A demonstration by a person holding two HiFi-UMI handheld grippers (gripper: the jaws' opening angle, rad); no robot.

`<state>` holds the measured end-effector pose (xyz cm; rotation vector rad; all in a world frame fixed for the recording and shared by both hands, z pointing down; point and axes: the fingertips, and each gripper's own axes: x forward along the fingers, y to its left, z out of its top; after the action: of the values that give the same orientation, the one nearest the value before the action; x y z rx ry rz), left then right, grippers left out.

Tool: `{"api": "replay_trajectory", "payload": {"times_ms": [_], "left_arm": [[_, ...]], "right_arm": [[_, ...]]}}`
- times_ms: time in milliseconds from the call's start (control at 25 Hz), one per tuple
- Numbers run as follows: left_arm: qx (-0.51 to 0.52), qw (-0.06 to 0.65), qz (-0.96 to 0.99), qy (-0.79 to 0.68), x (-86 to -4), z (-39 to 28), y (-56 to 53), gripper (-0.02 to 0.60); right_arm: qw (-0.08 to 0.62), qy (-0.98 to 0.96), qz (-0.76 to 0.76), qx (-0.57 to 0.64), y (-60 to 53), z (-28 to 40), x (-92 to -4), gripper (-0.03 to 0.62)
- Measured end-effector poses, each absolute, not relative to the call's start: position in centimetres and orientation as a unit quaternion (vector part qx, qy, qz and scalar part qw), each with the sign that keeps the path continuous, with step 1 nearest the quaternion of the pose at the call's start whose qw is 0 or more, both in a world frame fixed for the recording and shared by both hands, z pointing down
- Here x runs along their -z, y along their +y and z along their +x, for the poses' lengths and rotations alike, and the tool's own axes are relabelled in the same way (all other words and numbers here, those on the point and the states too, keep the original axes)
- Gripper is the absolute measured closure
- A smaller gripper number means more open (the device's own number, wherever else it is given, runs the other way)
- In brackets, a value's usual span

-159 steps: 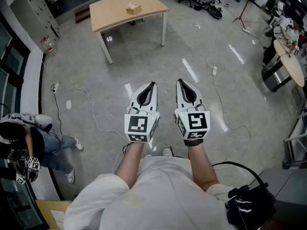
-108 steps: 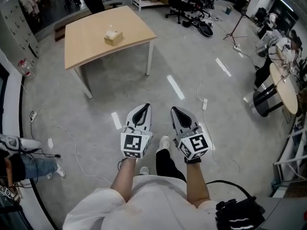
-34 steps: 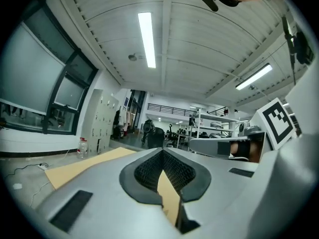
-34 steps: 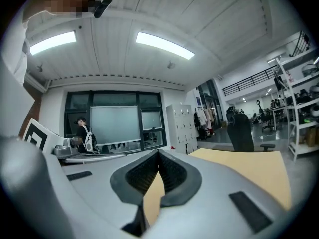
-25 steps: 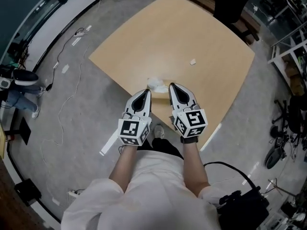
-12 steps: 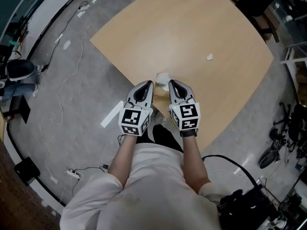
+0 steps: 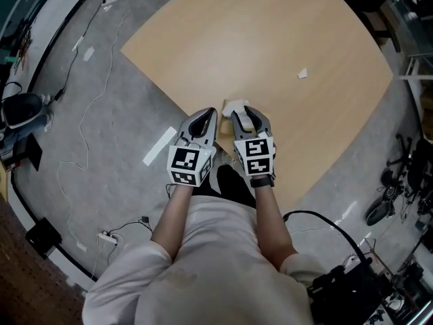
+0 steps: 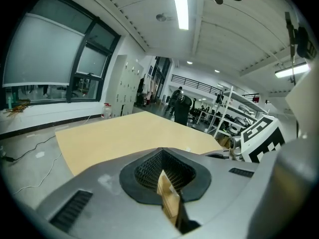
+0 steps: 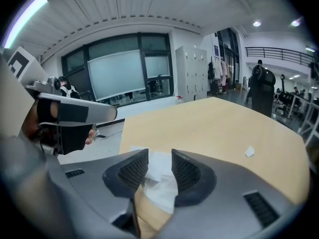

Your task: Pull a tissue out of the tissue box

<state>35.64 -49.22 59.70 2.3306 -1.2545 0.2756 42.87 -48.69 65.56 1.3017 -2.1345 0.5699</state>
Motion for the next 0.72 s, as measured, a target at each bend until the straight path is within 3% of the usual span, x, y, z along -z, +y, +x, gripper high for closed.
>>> {"api": "replay_trajectory", "payload": {"times_ms": [160, 640, 720], "left_arm": [[-0.106, 0.247, 0.849, -0.455, -60.7, 35.2, -49.6, 0.581], [-0.113, 0.249, 0.85, -0.45, -60.9, 35.3, -49.8, 0.581], [-0.113, 0.248, 0.85, -0.45, -60.8, 35.3, -49.8, 0.581]], "right_arm": [[0.296, -0.79, 0.49, -0.221, -49.2, 42.5, -67.0, 0.419], [0.347, -0.749, 0.516, -0.229, -49.1, 43.6, -70.2, 0.423], [0.346, -0.746, 0.52, -0.233, -49.2, 43.6, -70.2, 0.45]]}}
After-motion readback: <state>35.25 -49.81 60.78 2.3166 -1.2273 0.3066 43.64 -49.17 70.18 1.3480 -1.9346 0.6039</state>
